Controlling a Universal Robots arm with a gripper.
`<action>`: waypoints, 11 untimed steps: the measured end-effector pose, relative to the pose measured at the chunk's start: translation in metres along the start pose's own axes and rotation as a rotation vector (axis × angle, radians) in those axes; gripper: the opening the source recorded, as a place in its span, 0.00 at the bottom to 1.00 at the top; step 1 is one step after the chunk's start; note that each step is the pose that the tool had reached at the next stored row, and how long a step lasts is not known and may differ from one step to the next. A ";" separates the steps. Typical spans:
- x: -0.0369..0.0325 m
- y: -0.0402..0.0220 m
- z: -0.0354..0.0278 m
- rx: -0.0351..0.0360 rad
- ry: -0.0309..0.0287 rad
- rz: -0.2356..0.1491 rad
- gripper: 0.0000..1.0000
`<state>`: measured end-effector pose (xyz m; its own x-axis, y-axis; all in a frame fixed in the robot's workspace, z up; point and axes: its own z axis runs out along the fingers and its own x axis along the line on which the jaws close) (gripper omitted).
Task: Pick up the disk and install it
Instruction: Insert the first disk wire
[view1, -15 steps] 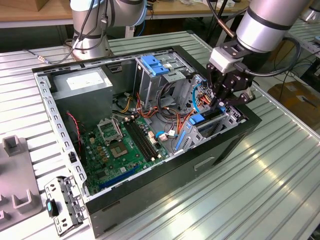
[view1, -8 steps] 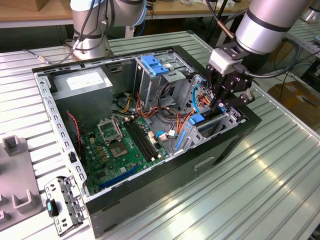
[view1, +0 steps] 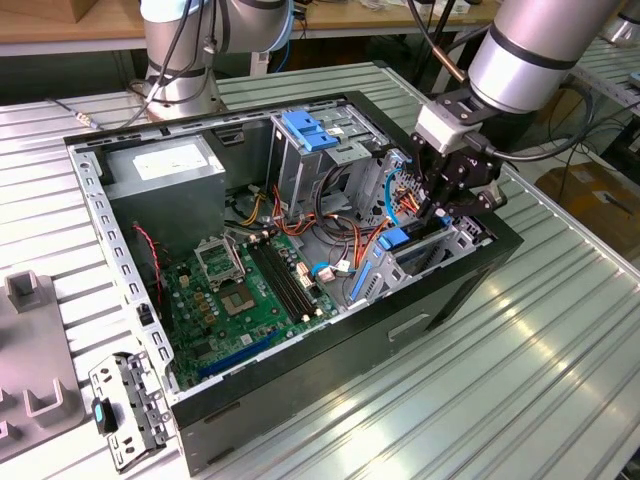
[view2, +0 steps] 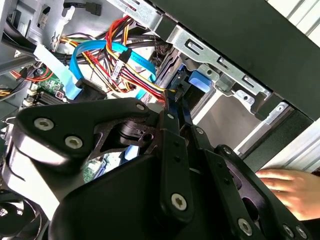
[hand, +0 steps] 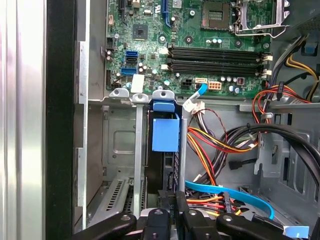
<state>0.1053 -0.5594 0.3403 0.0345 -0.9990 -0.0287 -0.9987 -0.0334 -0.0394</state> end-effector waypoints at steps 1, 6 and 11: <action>0.0000 0.0000 0.0000 0.0000 0.0000 0.000 0.16; -0.0002 -0.0003 -0.0073 0.0006 -0.0001 0.000 0.30; -0.0004 -0.0005 -0.0126 0.0015 -0.0001 0.000 0.29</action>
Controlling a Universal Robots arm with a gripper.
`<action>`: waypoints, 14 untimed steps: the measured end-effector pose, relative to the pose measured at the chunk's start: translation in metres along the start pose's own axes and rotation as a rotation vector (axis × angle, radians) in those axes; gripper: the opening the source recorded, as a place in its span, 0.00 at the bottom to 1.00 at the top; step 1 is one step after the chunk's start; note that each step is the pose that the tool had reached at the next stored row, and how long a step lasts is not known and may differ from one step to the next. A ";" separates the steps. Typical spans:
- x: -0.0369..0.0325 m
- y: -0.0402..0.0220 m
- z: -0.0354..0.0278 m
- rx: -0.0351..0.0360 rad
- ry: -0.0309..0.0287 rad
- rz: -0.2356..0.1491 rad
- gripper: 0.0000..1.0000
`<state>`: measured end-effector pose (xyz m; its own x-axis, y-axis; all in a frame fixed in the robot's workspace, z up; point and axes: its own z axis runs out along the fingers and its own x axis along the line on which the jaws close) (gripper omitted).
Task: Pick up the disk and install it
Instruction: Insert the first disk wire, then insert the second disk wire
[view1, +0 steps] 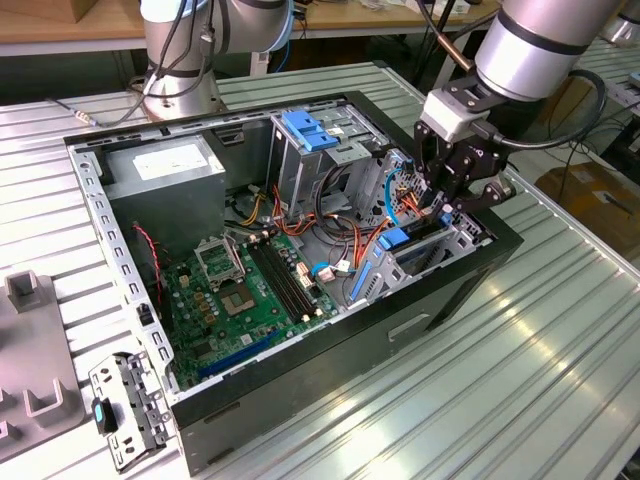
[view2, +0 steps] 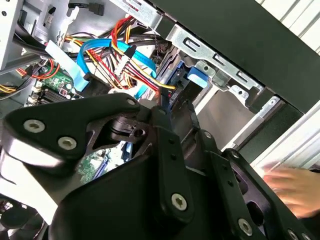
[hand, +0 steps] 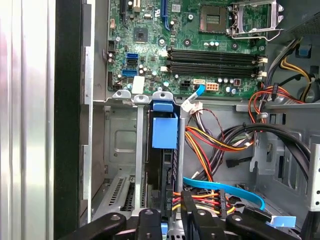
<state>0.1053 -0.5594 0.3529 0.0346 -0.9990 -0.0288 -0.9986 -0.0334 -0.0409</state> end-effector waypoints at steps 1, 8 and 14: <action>0.0000 0.0000 -0.0001 0.0000 0.0002 0.000 0.22; 0.0000 0.0000 -0.0003 0.0000 0.0001 0.000 0.11; 0.0000 0.0006 -0.0009 0.0002 0.0002 0.000 0.11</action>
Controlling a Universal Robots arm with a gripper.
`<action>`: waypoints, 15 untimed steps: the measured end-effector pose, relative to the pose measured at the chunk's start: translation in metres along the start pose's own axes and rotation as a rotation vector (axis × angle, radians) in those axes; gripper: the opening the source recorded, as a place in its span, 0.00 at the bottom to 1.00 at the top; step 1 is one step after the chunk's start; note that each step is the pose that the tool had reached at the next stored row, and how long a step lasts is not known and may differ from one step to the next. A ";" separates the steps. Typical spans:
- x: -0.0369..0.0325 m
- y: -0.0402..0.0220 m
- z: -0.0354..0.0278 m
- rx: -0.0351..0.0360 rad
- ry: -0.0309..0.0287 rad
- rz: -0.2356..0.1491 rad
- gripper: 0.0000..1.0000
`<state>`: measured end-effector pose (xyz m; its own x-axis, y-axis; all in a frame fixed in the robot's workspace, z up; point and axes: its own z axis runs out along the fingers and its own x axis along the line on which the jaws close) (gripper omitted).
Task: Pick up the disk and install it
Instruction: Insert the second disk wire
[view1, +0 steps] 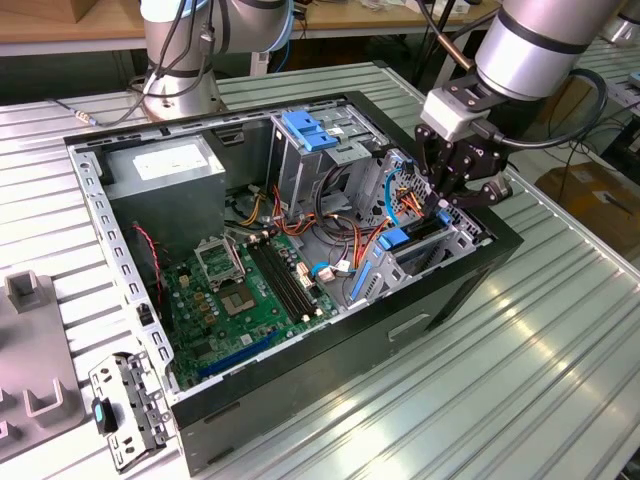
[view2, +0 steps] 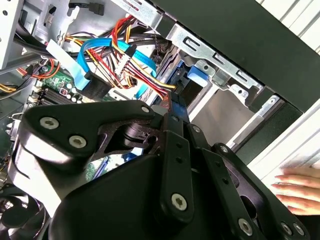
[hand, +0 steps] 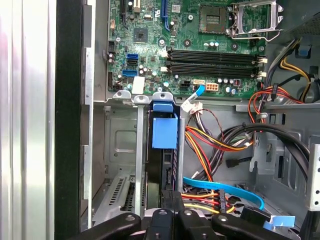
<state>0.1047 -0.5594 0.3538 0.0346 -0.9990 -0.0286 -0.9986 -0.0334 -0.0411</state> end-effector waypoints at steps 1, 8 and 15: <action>0.0000 0.0003 0.0000 0.0000 0.0000 0.000 0.11; -0.0001 0.0031 -0.0001 0.0000 0.0000 0.000 0.11; -0.0001 0.0033 -0.0001 0.0000 0.0000 0.000 0.11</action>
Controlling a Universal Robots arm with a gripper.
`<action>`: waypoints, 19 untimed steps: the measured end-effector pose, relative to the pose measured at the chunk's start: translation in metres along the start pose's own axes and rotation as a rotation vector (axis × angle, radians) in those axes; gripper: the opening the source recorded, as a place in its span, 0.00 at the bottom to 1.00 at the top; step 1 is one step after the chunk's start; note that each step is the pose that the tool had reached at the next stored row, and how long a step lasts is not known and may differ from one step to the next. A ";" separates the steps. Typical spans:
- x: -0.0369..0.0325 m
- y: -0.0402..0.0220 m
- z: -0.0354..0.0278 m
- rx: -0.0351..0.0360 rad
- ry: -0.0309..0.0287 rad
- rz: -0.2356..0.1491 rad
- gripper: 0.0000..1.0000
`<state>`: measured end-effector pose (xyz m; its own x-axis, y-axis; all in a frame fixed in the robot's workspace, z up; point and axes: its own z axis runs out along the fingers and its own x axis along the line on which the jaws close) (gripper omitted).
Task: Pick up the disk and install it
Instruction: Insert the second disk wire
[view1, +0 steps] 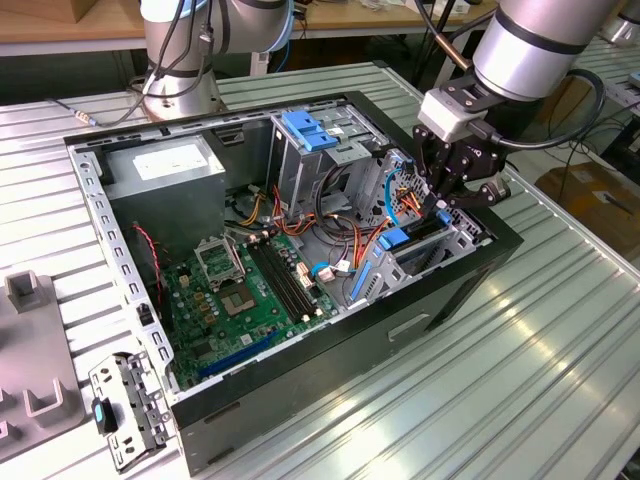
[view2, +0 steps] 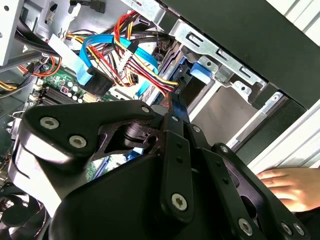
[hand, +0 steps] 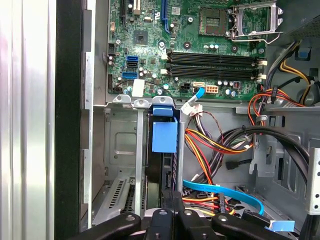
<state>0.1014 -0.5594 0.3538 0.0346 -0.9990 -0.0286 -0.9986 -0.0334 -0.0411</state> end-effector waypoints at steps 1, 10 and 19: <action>0.0000 0.0003 0.0000 0.0000 0.0001 0.000 0.11; -0.0009 0.0103 -0.0170 0.0005 -0.0061 0.002 0.11; -0.0175 0.0084 -0.0423 -0.0011 -0.0048 0.002 0.11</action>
<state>0.0907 -0.5434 0.3962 0.0329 -0.9989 -0.0335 -0.9987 -0.0315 -0.0399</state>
